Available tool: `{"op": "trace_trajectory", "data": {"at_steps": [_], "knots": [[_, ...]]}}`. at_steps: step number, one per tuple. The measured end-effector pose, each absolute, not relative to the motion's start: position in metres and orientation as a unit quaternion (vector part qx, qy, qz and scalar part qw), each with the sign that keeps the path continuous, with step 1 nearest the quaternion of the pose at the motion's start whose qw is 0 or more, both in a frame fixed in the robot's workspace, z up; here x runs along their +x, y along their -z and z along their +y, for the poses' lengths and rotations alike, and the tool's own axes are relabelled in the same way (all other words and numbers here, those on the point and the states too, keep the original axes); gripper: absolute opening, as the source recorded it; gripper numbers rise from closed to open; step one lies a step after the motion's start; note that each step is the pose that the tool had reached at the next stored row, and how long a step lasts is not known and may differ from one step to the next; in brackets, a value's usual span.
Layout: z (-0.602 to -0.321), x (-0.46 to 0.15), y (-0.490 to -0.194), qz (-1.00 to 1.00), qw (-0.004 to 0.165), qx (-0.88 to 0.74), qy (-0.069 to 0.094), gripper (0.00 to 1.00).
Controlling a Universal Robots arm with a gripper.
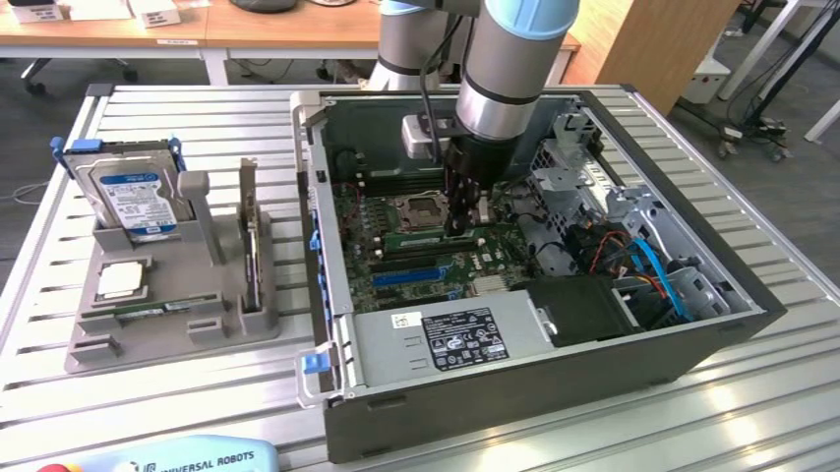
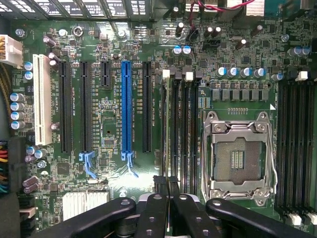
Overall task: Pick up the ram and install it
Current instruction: 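Insert the ram into the slot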
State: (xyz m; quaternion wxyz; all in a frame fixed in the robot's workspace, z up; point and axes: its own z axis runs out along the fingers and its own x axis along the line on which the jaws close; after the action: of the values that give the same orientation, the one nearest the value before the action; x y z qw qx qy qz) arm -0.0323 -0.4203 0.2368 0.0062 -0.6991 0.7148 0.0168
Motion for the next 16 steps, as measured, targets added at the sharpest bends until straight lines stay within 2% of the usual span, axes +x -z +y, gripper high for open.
{"op": "trace_trajectory", "data": {"at_steps": [16], "knots": [[-0.4202, -0.0322, -0.2341, 0.715, 0.006, -0.699, -0.017, 0.11]]}}
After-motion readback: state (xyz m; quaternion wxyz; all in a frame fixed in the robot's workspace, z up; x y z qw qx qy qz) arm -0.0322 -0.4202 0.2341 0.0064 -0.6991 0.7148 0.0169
